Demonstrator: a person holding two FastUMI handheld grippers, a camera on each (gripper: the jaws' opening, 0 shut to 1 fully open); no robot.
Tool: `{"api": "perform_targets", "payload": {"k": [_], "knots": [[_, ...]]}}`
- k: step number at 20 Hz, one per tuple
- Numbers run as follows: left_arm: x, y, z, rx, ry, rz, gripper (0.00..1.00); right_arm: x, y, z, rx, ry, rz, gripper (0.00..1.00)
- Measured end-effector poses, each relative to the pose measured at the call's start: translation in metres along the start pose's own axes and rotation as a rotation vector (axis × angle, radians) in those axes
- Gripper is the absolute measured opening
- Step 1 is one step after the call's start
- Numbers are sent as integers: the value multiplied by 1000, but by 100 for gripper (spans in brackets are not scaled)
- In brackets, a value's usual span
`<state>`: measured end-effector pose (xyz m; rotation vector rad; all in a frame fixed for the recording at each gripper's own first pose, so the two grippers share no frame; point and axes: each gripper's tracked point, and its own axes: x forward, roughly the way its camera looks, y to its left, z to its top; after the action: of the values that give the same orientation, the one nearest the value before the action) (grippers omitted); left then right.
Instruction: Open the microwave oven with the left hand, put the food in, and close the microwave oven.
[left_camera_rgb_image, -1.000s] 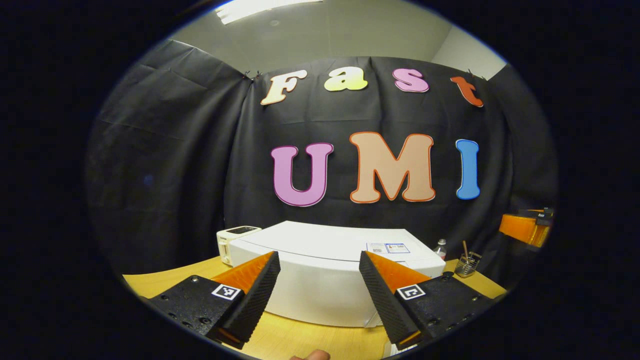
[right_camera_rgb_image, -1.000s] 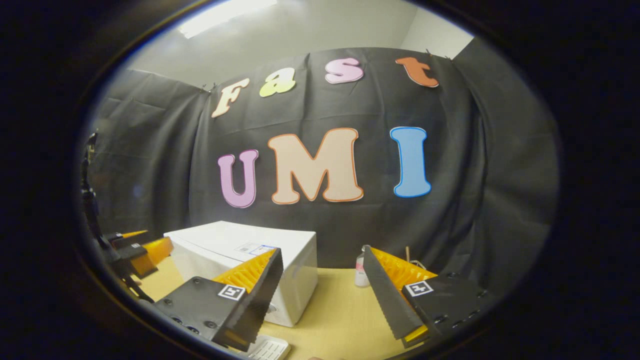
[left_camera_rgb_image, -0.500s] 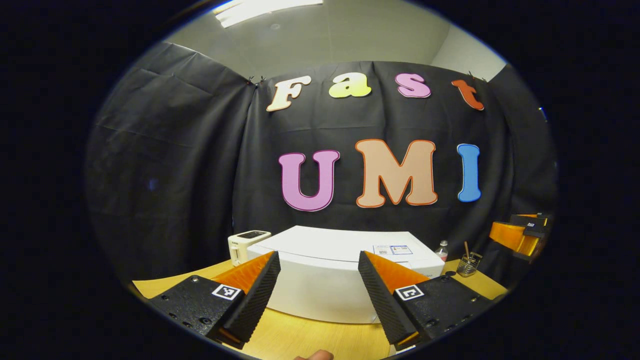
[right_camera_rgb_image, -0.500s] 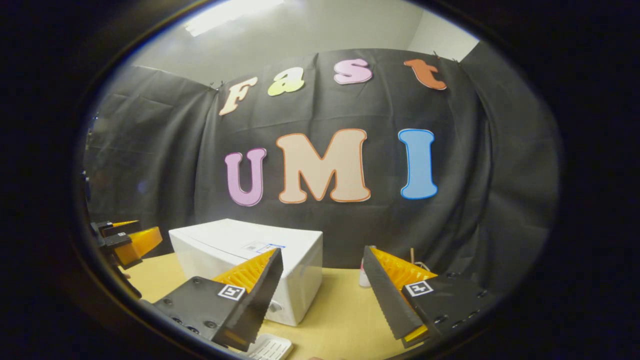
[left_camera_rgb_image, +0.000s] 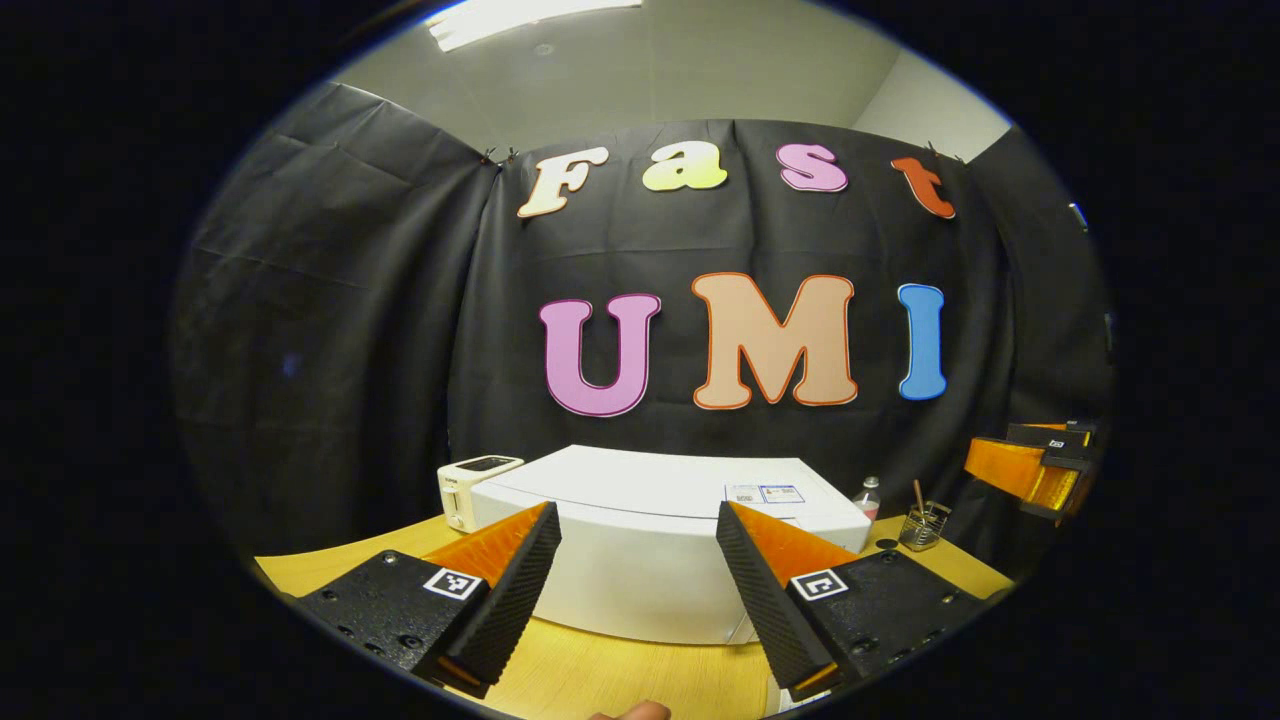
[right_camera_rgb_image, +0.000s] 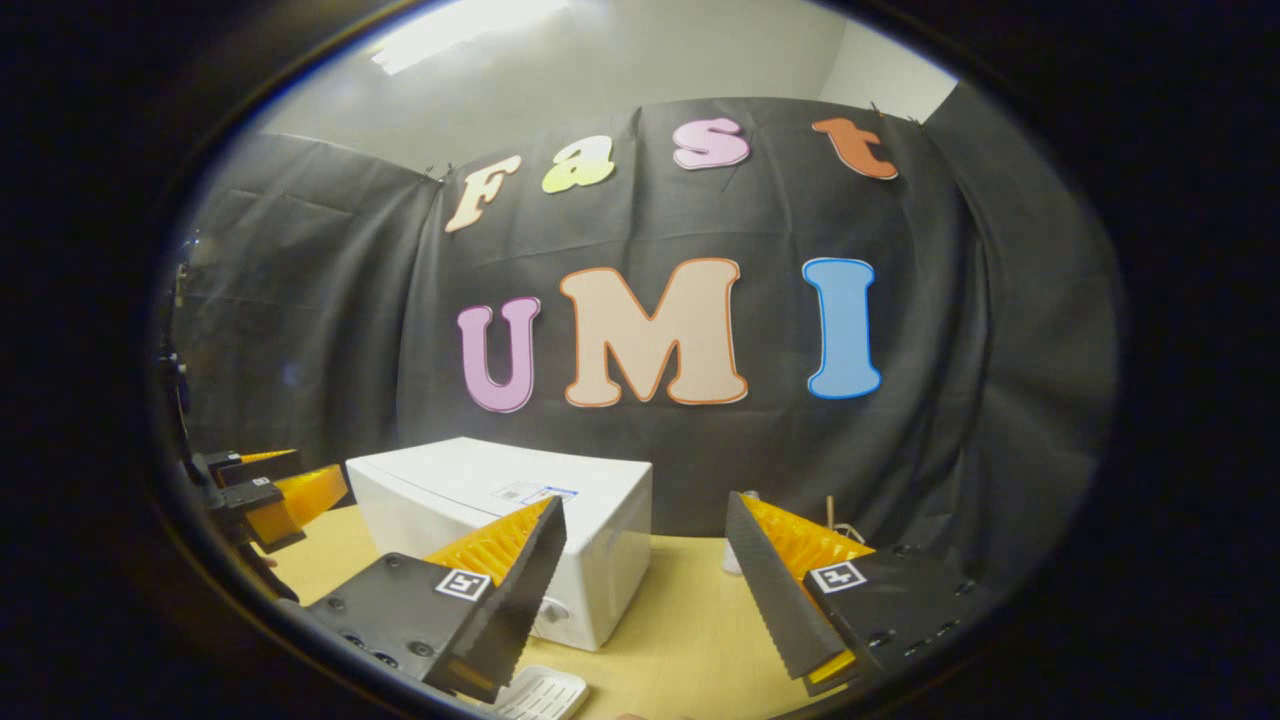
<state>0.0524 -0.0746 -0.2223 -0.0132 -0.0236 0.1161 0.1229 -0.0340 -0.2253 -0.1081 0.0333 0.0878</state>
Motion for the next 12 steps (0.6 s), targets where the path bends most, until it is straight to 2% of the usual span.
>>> {"api": "perform_targets", "payload": {"k": [3, 6, 9, 12], "knots": [[1, 0, -2, -3, 3, -1, 96, 2, -8, 0, -32, -7, -20, 92], [1, 5, 3, 5, -14, 1, 96, 11, -10, -13, -6, 33, -25, 92], [0, 10, 9, 29, -37, 16, 96, 7, -14, -3, -24, 4, -43, 92], [-4, -2, 17, 40, -63, -14, 96, -5, -4, 10, 5, -44, 2, 92]]}}
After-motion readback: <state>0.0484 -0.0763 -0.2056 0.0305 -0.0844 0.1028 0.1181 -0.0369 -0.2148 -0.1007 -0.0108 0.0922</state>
